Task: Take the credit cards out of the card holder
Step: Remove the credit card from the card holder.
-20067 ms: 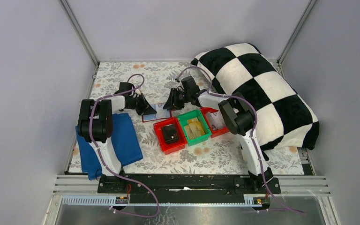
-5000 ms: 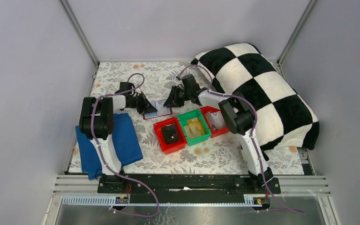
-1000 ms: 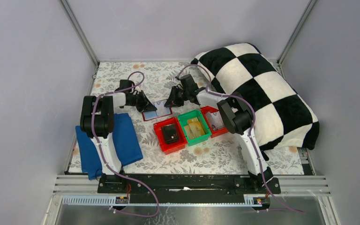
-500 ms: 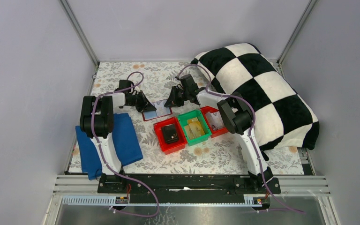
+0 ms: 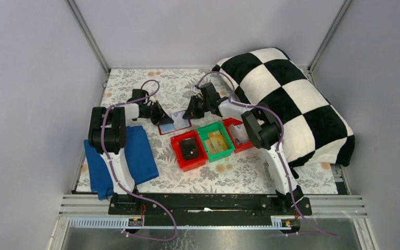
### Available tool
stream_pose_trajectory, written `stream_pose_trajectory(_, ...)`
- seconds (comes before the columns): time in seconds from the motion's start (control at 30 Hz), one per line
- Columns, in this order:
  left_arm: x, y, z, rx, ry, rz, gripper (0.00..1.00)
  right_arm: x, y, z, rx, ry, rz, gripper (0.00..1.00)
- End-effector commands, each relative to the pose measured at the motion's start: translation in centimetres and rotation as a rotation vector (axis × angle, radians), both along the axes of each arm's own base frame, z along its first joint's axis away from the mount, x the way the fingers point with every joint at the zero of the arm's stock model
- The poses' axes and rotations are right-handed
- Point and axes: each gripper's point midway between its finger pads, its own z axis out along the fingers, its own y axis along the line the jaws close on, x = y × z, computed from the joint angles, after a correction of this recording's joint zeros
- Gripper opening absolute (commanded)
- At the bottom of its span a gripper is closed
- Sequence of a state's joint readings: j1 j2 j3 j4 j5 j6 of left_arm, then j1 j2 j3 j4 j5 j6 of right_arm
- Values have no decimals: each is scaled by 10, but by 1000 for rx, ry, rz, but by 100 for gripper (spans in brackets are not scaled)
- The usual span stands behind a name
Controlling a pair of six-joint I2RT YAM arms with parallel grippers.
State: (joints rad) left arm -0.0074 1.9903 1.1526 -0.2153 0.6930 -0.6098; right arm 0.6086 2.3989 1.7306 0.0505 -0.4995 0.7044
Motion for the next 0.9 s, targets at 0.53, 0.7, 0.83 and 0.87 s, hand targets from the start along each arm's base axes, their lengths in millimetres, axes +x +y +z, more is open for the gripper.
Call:
stream_pose_trajectory(0.53, -2, 4, 24, 12, -71, -3, 0, 0, -9, -6, -31, 5, -4, 22)
stream_pose_trajectory(0.7, 1, 12, 22, 12, -64, 23, 0, -1, -15, -10, -34, 14, -12, 22)
stream_pose_trajectory(0.83, 2, 12, 22, 12, -66, 22, 0, -3, -19, -12, -34, 18, -16, 22)
stream_pose_trajectory(0.87, 1, 12, 22, 11, -65, 22, 0, -4, -19, -12, -34, 19, -16, 22)
